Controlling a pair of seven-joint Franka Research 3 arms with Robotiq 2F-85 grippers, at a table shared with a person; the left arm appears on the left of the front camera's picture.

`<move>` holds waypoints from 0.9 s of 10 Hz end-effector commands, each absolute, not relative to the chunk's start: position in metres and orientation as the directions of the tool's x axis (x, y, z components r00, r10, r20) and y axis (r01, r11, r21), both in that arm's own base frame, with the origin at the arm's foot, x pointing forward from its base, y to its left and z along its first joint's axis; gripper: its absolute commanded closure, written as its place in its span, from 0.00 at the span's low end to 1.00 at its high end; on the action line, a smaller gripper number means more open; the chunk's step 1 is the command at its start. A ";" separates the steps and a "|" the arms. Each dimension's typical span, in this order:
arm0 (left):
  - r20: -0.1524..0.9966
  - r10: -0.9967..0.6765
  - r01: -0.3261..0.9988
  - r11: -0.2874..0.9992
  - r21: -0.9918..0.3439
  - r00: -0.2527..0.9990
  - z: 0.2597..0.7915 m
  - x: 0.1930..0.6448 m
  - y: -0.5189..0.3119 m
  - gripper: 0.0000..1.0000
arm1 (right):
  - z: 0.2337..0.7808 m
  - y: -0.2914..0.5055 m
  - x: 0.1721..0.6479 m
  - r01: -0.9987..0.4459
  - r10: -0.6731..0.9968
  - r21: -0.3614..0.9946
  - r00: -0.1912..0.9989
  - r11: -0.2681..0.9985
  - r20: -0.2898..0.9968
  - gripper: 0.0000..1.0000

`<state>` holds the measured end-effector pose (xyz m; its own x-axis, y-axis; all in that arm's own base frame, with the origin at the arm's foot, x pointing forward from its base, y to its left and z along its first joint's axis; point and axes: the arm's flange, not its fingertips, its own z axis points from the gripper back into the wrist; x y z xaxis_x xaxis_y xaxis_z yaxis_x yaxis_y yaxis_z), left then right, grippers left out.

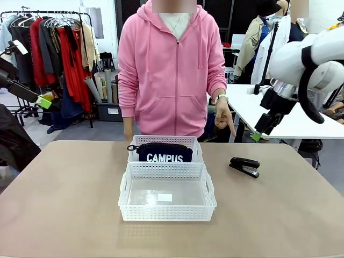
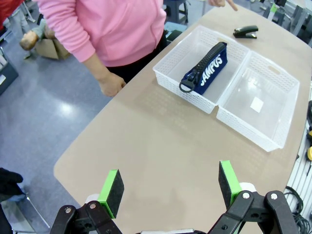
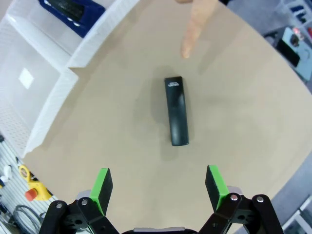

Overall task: Distribute items into two baskets.
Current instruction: Pick up the Stapler that the person points to.

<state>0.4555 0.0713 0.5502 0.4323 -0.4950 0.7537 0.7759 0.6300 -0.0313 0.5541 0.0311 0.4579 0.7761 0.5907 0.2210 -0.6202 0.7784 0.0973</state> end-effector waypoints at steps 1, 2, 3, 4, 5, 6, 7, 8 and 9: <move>0.758 -0.491 0.775 0.632 -0.029 0.429 0.550 0.455 0.071 0.00 | 0.454 0.043 0.568 -0.601 0.589 0.035 0.792 0.799 0.159 0.00; 0.758 -0.491 0.775 0.632 -0.029 0.429 0.550 0.455 0.071 0.00 | 0.446 0.047 0.572 -0.609 0.602 0.016 0.786 0.793 0.140 0.00; 0.758 -0.491 0.775 0.632 -0.029 0.429 0.550 0.455 0.071 0.00 | 0.440 0.050 0.576 -0.611 0.607 -0.006 0.785 0.792 0.123 0.00; 0.758 -0.491 0.775 0.632 -0.029 0.429 0.550 0.455 0.071 0.00 | 0.434 0.053 0.578 -0.616 0.615 -0.025 0.781 0.787 0.105 0.00; 0.758 -0.491 0.775 0.632 -0.029 0.429 0.550 0.455 0.071 0.00 | 0.429 0.055 0.580 -0.629 0.629 -0.032 0.772 0.777 0.096 0.00; 0.758 -0.491 0.775 0.632 -0.029 0.429 0.550 0.455 0.071 0.00 | 0.424 0.056 0.582 -0.632 0.632 -0.034 0.769 0.775 0.098 0.00; 0.758 -0.491 0.775 0.632 -0.029 0.429 0.550 0.455 0.071 0.00 | 0.419 0.057 0.583 -0.637 0.637 -0.032 0.765 0.770 0.094 0.00; 0.758 -0.491 0.775 0.632 -0.029 0.429 0.550 0.455 0.071 0.00 | 0.414 0.059 0.584 -0.646 0.646 -0.029 0.758 0.763 0.088 0.00; 0.758 -0.491 0.775 0.632 -0.029 0.429 0.550 0.455 0.071 0.00 | 0.409 0.061 0.586 -0.656 0.655 -0.026 0.749 0.754 0.096 0.00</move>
<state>0.4555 0.0715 0.5502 0.4326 -0.4948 0.7537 0.7757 0.6304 -0.0313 0.5779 0.0562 0.4084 0.7495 0.6547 0.0976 -0.6580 0.7530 0.0023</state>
